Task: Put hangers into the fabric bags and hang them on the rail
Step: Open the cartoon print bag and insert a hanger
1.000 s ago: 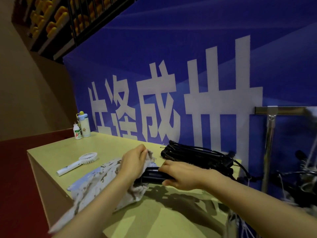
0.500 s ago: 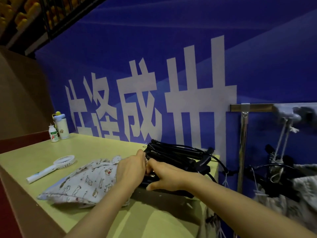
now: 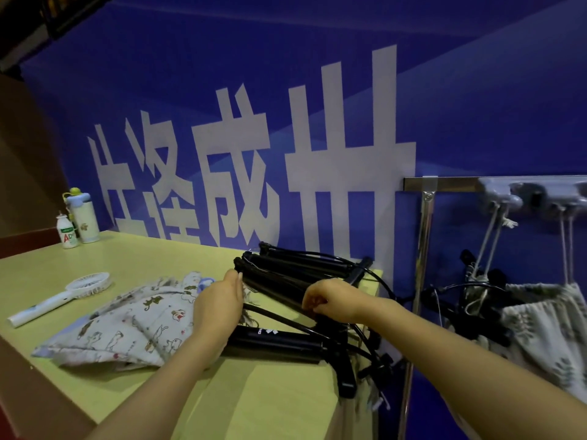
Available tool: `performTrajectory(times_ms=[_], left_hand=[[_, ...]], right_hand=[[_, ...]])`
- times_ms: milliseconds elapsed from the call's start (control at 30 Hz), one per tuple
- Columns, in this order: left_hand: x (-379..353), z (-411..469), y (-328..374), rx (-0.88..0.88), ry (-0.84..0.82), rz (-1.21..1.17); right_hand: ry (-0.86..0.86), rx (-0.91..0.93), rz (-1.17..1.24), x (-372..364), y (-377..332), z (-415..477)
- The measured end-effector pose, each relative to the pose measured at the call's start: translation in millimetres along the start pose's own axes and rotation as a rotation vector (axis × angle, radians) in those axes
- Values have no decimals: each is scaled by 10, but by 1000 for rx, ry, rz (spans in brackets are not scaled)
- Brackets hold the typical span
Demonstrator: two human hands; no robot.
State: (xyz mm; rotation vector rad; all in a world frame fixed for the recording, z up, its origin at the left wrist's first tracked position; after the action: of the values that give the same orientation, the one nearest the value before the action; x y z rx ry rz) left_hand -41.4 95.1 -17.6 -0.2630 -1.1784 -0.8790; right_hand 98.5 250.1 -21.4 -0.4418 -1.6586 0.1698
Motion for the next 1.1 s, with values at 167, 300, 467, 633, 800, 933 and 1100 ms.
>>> performTrajectory(times_ms=[167, 300, 467, 633, 800, 933, 1100], left_hand=[[13, 5, -16, 12, 11, -33], [11, 6, -11, 16, 17, -55], [34, -10, 9, 14, -2, -75], [78, -32, 34, -32, -26, -70], [73, -56, -77, -44, -69, 42], [91, -53, -83, -75, -81, -14], [186, -103, -129, -114, -76, -178]], right_hand=[[164, -244, -52, 45, 276, -23], [95, -343, -292, -39, 259, 90], [158, -404, -195, -25, 293, 172], [85, -415, -130, -78, 255, 281], [102, -378, 39, 203, 275, 265], [109, -365, -76, 343, 323, 286], [151, -405, -199, 285, 425, 395]])
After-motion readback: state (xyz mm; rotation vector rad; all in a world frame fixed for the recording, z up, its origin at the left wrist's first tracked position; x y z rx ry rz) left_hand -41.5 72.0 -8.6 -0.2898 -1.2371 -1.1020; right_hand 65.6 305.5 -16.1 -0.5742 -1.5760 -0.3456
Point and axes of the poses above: each hand's wrist, its own z-axis towards the middle knuckle, its own x-axis out of the back of the hand, y = z × x, the point moved 5 cm from there along z, towards the middle knuckle, and after that the axes turned 13 degrees about -y, right-handed, at the moved point
